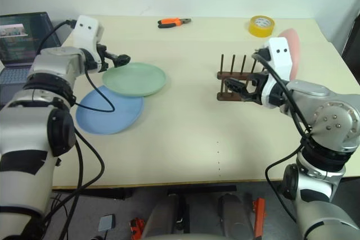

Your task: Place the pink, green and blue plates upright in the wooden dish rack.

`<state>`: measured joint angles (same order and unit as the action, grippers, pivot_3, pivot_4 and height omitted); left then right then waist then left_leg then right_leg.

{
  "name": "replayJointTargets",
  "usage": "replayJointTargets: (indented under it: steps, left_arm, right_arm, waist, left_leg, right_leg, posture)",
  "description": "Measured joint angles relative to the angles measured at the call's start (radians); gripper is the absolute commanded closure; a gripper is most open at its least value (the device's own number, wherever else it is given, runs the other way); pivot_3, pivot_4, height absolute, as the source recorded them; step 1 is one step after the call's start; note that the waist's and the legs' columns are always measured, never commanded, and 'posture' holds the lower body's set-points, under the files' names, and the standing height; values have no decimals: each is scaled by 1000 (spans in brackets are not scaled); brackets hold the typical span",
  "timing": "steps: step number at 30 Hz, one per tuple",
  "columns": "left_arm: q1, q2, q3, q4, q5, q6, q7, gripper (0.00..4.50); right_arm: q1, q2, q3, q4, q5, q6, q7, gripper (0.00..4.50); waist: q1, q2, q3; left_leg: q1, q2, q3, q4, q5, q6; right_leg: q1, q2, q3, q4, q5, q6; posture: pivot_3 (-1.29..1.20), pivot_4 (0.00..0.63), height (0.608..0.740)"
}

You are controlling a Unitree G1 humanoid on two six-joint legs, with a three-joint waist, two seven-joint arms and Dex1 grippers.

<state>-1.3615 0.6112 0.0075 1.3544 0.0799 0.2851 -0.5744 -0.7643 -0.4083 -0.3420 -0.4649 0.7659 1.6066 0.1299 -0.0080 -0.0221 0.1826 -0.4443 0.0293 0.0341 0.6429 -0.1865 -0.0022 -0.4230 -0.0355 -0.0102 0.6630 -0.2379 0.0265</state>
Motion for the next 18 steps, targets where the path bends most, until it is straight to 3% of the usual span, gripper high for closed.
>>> replayJointTargets:
  steps: [18]
  left_arm:
    - [102, -8, 79, 19, 5, 60, 64, 0]
  right_arm:
    - [47, -21, 33, -44, -10, 0, 16, 43]
  waist:
    - [0, 0, 0]
  left_leg:
    - [0, 0, 0, 1, 0, 0]
  right_leg:
    - [0, 0, 0, 0, 0, 0]
  posture:
    - [0, 150, 740]
